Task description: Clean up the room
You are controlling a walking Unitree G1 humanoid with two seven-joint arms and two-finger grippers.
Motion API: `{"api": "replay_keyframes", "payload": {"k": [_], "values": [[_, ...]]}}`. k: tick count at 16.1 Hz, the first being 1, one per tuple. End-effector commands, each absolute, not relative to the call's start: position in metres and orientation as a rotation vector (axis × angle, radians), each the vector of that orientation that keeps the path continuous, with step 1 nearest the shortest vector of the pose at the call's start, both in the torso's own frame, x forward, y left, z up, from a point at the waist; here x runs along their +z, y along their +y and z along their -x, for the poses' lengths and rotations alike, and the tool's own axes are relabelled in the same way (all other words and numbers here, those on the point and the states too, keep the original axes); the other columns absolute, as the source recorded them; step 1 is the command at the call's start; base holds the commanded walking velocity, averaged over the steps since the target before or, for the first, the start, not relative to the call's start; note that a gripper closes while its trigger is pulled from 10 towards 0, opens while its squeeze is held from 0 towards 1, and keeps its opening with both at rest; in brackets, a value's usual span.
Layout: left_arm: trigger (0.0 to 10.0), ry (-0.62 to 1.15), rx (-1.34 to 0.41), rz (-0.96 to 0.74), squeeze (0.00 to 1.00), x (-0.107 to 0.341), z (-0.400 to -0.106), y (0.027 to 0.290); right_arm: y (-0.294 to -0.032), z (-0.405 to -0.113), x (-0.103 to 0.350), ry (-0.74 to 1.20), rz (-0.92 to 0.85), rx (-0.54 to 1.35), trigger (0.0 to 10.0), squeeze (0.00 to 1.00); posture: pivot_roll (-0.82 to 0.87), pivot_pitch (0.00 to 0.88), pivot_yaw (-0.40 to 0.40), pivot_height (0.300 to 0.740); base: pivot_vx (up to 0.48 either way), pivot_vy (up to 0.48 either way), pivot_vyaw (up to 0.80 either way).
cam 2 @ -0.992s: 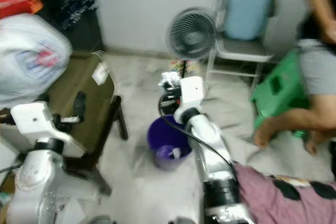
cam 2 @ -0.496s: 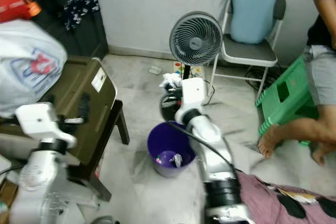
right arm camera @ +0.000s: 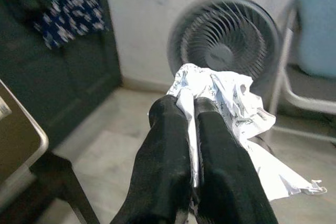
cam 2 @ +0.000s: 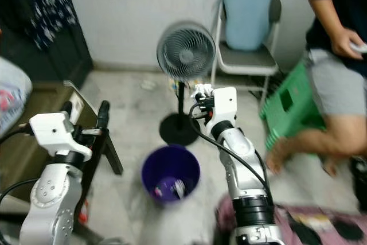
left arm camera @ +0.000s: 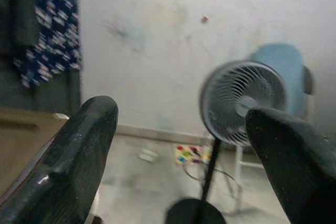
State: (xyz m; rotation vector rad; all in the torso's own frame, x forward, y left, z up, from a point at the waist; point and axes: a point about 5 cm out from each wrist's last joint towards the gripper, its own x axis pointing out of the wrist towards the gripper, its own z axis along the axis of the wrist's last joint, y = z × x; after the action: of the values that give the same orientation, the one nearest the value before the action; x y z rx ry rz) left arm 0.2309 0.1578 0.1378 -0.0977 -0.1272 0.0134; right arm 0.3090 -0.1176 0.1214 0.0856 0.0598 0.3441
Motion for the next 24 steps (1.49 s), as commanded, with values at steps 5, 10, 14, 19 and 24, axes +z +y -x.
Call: {"api": "replay_keyframes", "payload": {"k": [5,10,14,19,24], "values": [[10.0,-0.121,0.043,0.086,0.0,0.137,-0.232,0.162,-0.106,-0.311,0.128,0.044,-0.09,0.385,10.0,0.0,0.01,0.0,-0.053,0.74,0.0,0.0,0.0],[10.0,-0.124,-0.001,0.058,0.0,0.138,-0.232,0.163,-0.104,-0.315,0.127,0.055,-0.099,0.354,10.0,0.0,0.02,0.0,-0.052,0.74,0.0,0.0,0.0],[10.0,-0.118,-0.001,0.039,0.0,0.137,-0.233,0.162,-0.105,-0.317,0.127,0.055,-0.104,0.348,10.0,0.0,0.02,0.0,-0.051,0.74,0.0,0.0,0.0],[10.0,-0.143,-0.042,0.038,0.0,0.139,-0.232,0.158,-0.105,-0.318,0.128,0.055,-0.1,0.34,10.0,0.0,0.02,0.0,-0.056,0.74,0.0,0.0,0.46],[10.0,-0.174,-0.054,0.007,0.0,0.144,-0.237,0.161,-0.097,-0.326,0.128,0.066,-0.088,0.351,10.0,0.0,0.03,0.0,-0.07,0.74,0.0,0.0,0.0]]}}
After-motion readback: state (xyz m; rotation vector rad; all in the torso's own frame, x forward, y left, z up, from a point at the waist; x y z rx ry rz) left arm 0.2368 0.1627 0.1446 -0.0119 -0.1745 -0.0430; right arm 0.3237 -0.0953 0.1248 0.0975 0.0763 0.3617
